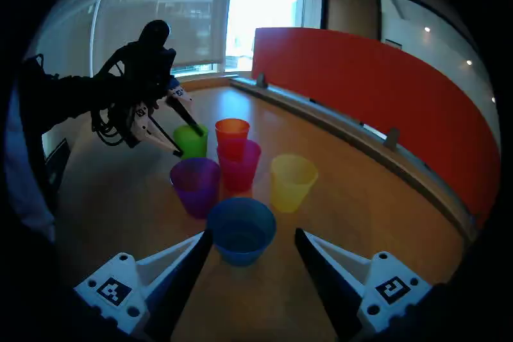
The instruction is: Pour water
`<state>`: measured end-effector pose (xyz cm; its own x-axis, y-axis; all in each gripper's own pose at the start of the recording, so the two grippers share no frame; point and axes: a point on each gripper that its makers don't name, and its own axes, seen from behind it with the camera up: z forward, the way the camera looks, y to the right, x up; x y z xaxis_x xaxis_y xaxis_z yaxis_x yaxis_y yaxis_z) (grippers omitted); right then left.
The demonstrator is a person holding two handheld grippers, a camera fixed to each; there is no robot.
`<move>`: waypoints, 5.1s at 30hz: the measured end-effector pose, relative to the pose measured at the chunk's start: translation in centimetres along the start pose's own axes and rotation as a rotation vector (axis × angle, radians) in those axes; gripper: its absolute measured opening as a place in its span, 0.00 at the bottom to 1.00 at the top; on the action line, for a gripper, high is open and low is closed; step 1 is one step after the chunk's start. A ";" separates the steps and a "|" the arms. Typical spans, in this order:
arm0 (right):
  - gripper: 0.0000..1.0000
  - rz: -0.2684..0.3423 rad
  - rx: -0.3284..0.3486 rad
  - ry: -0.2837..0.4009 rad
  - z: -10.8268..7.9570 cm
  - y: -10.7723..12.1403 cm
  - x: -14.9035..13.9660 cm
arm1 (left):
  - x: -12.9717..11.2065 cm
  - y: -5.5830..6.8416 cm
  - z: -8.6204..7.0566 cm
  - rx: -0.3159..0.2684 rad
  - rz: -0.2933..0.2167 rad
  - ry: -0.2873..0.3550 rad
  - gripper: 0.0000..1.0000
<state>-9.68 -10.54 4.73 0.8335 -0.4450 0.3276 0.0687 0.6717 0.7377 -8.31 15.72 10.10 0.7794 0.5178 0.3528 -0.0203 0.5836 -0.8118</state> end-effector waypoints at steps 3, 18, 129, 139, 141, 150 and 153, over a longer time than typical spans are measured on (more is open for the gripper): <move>1.00 0.000 0.000 0.001 0.0 0.0 0.0 | 0.0 0.0 0.0 0.003 0.004 -0.003 0.89; 0.99 -0.009 0.016 -0.010 0.6 -0.7 -0.3 | 0.3 1.4 -1.8 -0.002 0.009 0.012 0.88; 0.90 -0.025 0.011 0.467 -4.0 -8.4 18.7 | 9.4 8.2 -16.5 0.072 -0.086 0.535 0.88; 0.90 -0.054 0.029 0.475 -4.1 -9.2 20.0 | 10.2 9.1 -16.8 0.055 -0.065 0.562 0.88; 0.90 -0.064 0.031 0.479 -4.1 -9.4 20.5 | 10.3 9.3 -16.8 0.050 -0.065 0.568 0.88; 0.89 -0.139 0.025 0.495 -4.1 -10.0 21.8 | 10.1 10.3 -15.9 0.024 -0.050 0.552 0.88; 0.90 -0.170 0.019 0.495 -4.1 -10.1 22.0 | 10.1 10.6 -15.6 0.012 -0.047 0.546 0.88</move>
<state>10.24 -24.67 2.11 0.9710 -0.2110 -0.1126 0.2197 0.6010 0.7684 9.06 17.40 -2.21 0.9913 0.0933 0.0930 0.0175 0.6066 -0.7948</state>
